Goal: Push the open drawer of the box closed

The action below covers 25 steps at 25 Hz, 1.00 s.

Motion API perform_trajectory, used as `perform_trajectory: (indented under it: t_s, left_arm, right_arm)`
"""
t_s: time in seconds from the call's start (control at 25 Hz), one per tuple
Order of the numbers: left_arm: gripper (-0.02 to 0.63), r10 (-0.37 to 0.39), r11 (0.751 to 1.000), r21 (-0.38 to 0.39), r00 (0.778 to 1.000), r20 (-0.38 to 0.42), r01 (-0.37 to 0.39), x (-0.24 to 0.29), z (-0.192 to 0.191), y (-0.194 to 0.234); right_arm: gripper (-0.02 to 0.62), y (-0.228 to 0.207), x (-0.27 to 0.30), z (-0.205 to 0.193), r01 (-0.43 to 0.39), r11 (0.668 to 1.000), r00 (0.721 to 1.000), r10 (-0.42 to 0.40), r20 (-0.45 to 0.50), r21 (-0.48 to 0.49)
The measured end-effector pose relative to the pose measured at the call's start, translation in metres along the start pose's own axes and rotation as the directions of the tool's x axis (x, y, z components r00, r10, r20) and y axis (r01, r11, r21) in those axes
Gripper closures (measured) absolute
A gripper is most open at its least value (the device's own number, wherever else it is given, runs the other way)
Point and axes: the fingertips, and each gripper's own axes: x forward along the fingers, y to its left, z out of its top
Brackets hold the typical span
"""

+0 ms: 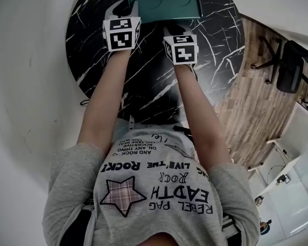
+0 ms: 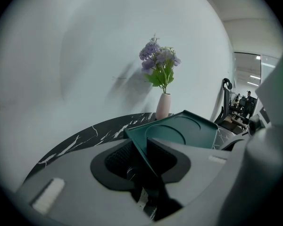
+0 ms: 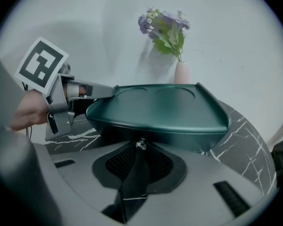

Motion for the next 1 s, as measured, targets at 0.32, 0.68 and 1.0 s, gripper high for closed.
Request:
perform_trajectory:
  t_s: [0.32,0.68,1.0]
  left_arm:
    - [0.503,-0.003,1.000,-0.005,1.000,0.014,0.003,0.000,0.001,0.000]
    - [0.491,-0.083,0.995,0.050,0.996,0.019,0.082,-0.001,0.003,-0.003]
    - [0.480,-0.027,0.997,0.074,0.999,0.023,0.025,-0.027,0.004,0.007]
  right_arm:
    - [0.517,0.001,0.001,0.000,0.001,1.000,1.000,-0.001,0.007,-0.016]
    - [0.486,-0.007,-0.008,-0.004,0.020,1.000,1.000,-0.020,0.013,-0.008]
    - [0.527,-0.019,-0.030,-0.012,0.038,0.999,0.999,-0.038,0.019,-0.003]
